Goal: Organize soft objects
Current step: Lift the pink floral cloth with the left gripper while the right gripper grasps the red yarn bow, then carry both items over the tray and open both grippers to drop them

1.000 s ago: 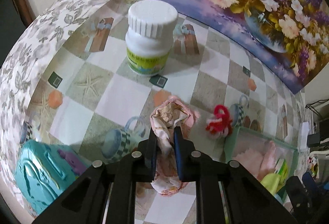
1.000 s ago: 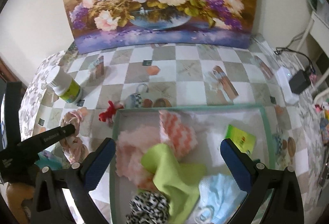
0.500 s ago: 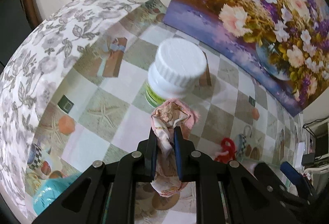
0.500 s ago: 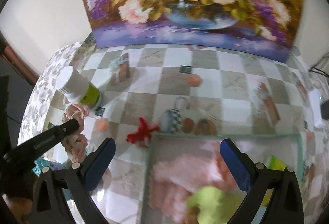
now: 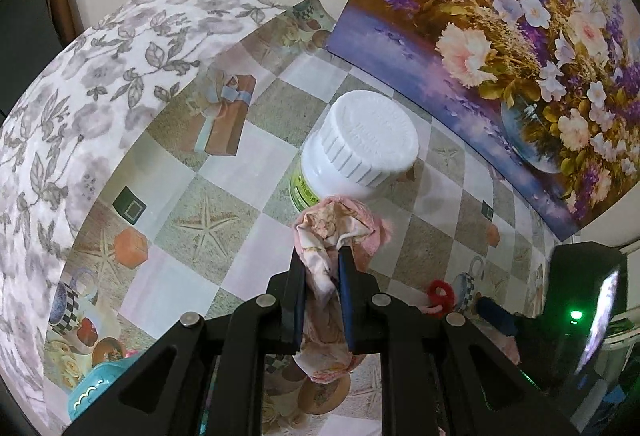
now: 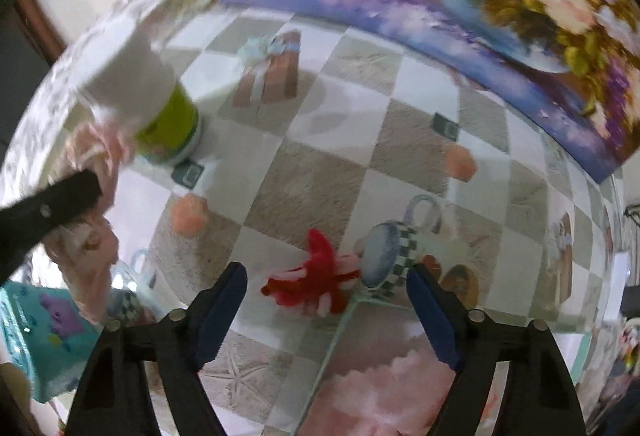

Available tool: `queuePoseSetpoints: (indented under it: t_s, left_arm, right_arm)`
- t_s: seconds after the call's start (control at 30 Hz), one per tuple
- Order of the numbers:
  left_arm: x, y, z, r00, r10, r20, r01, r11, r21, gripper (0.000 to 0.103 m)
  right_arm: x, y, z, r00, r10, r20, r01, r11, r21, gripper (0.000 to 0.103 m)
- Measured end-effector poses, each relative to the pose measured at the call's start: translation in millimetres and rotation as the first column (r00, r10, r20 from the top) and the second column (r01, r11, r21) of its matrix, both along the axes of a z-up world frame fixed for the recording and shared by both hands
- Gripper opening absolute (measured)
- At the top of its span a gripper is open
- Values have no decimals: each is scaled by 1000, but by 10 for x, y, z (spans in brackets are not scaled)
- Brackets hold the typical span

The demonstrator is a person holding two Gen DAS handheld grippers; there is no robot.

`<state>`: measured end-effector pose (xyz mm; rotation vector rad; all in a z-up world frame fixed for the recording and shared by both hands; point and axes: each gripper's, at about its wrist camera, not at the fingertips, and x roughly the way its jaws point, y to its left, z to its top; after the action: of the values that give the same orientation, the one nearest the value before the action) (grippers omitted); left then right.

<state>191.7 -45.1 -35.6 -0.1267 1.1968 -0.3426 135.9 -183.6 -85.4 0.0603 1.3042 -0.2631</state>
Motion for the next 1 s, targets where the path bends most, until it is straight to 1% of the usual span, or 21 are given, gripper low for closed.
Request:
queuePoseSetpoints:
  t_s: [0.13,0.27,0.37,0.57,0.7,0.87,1.0]
  left_arm:
    - [17,27,-18,1000,4,-12,-4,1000,-12,16]
    - [28,45,-20,1000,8,-20,-8,1000,-23,16]
    - [25,41,-10,1000,4,-20,-5,1000,-29,16]
    - [35,49,-18,1000,5,-28,-6,999,-37,15]
    - [31,42,-9,1000,4,-27,-5,999,-37,15]
    - [-4,14,66,1000,-7,-15,6,999,-45,15]
    - [-73,-12,198,1000,-22,9,23,998,-57,16]
  right_arm:
    - [43,10,-102,999,10,-32,-10,1000,-17,76]
    - [84,-18,-143,999,14,-41,-14,1000,-12,65]
    - [103,-60,-149,999,17,-39,-17,1000,16,57]
    - [153,-195,-149,1000,-8,-28,9,998,56,57]
    - [162,-317,-72,999,-42,8,41,996,73,57]
    - [85,-425,185,993,-86,77,81,994,67,57]
    - [-118,-433,464,985,-117,126,109,992,67,57]
